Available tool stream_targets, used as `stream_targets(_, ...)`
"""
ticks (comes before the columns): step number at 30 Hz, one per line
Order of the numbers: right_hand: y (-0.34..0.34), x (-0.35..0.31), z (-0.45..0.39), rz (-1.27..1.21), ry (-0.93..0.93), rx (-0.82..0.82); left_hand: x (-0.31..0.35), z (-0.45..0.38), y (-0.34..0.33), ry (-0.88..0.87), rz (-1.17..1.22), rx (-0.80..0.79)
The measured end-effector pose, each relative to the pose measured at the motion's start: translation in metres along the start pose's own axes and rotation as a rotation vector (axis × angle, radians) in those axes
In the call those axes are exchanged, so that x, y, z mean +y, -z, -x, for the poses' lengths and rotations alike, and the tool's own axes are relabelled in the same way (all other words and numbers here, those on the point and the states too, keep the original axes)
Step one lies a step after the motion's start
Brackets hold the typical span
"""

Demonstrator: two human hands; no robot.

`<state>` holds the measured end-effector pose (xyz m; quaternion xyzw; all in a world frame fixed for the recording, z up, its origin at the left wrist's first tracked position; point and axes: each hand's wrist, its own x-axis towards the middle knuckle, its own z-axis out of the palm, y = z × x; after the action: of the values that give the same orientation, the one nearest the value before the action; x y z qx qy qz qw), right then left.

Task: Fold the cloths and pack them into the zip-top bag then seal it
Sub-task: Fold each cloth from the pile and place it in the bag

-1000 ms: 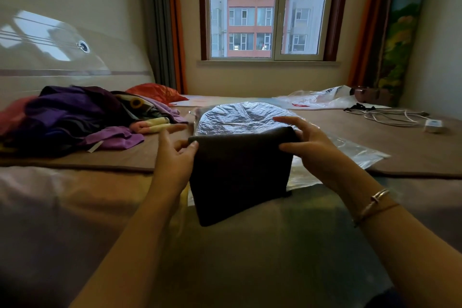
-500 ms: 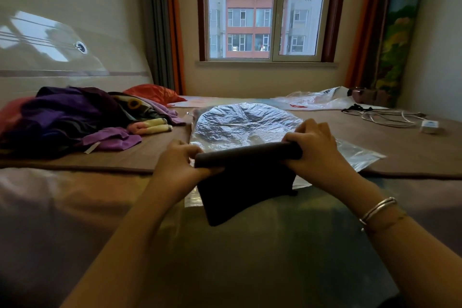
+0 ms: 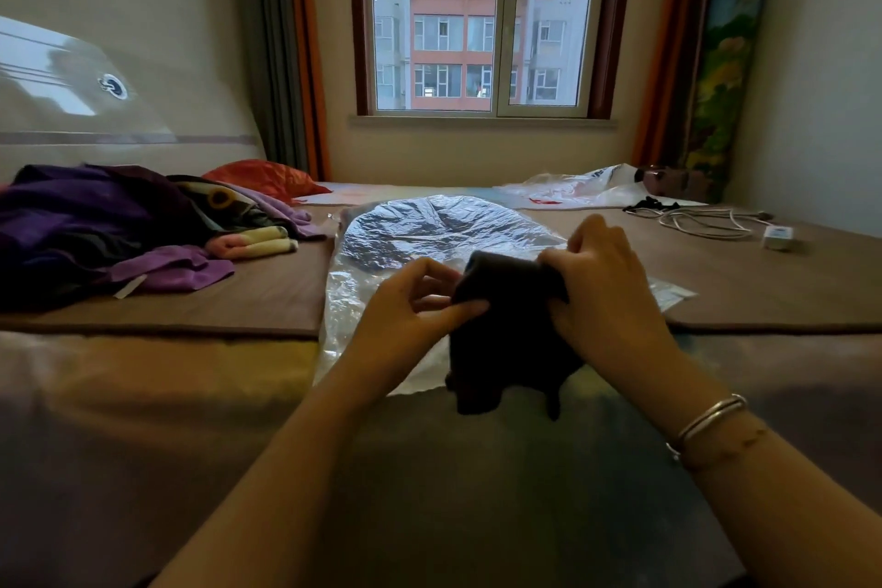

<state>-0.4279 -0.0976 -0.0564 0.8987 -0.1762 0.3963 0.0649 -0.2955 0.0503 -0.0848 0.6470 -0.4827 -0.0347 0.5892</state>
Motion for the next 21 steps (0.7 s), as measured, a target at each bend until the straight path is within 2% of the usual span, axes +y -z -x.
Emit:
stream_targets(3,0.009,0.017,0.006,-0.001,-0.117,-0.043,-0.026,-0.003,-0.009,-0.003,-0.428,-0.166)
stream_targets(5,0.01,0.028,0.011,-0.009,-0.138,-0.066,-0.046,-0.005,-0.012,-0.03,-0.74,-0.227)
stream_targets(7,0.01,0.038,0.016,-0.054,-0.159,-0.085,-0.057,-0.008,-0.015,-0.033,-0.932,-0.241)
stream_targets(9,0.009,0.045,0.022,-0.103,-0.168,-0.09,-0.06,-0.012,-0.015,-0.022,-0.9,-0.153)
stream_targets(11,0.009,0.049,0.026,-0.138,-0.166,-0.093,-0.058,-0.017,-0.014,-0.017,-0.794,0.013)
stream_targets(15,0.005,0.046,0.028,-0.189,-0.138,-0.057,-0.055,-0.033,-0.014,-0.117,-0.619,0.27)
stream_targets(18,-0.002,0.034,0.025,-0.254,-0.067,-0.043,-0.045,-0.047,-0.016,-0.095,-0.369,0.347)
stream_targets(21,-0.011,0.018,0.018,-0.325,-0.023,-0.037,-0.029,-0.057,-0.016,-0.019,-0.136,0.331)
